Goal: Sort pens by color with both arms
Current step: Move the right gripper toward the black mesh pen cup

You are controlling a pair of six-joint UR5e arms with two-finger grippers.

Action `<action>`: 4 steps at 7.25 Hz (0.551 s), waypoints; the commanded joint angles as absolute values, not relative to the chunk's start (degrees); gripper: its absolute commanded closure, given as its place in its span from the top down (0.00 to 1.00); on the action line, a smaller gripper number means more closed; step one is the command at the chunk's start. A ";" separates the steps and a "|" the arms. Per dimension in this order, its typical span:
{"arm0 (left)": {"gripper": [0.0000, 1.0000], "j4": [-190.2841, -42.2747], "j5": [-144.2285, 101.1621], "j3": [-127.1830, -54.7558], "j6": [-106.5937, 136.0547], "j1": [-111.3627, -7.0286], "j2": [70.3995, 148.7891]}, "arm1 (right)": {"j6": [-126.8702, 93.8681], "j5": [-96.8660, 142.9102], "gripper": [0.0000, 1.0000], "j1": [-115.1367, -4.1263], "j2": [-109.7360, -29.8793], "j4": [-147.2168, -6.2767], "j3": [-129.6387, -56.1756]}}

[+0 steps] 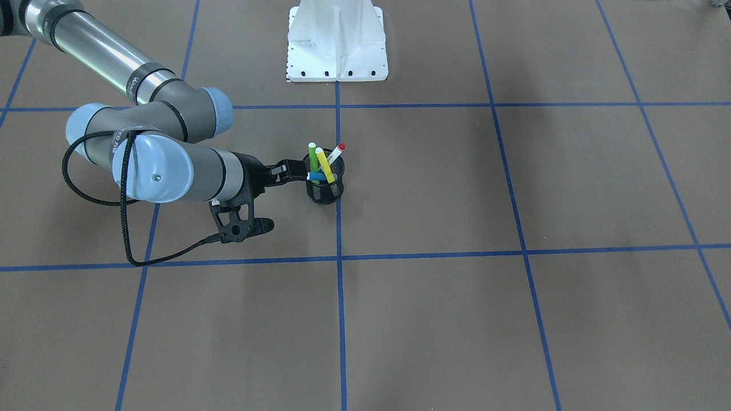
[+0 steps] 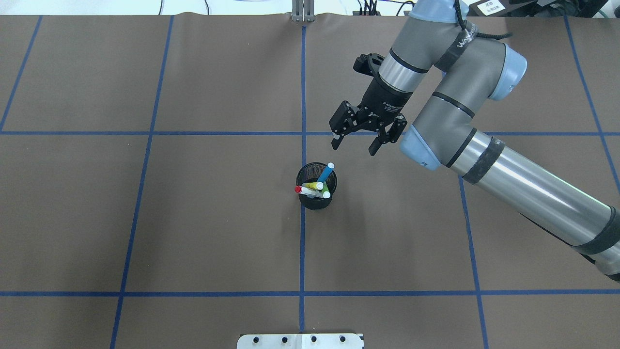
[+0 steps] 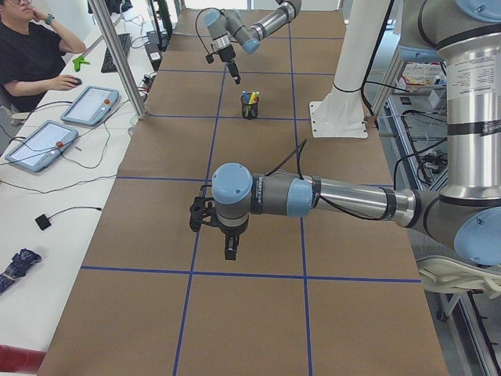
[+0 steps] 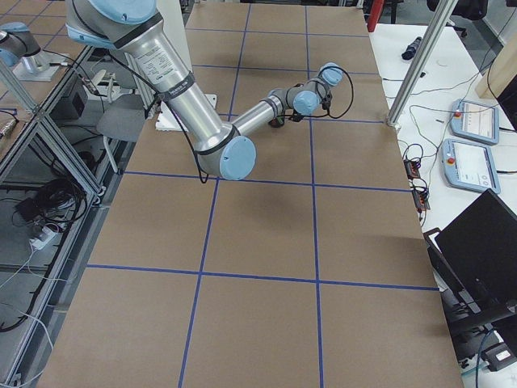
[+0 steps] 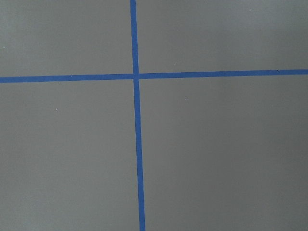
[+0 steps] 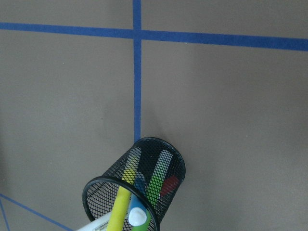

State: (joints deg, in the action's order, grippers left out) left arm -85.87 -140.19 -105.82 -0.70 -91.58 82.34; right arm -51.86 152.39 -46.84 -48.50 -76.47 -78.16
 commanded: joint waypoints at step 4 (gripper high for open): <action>1.00 -85.87 -140.27 -105.82 -0.70 -91.58 82.35 | -51.68 149.70 0.99 -44.40 -47.28 -69.75 -77.35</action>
State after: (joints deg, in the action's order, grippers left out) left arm -85.87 -140.25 -105.82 -0.73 -91.58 82.35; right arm -51.67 151.78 -45.46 -47.37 -73.76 -77.65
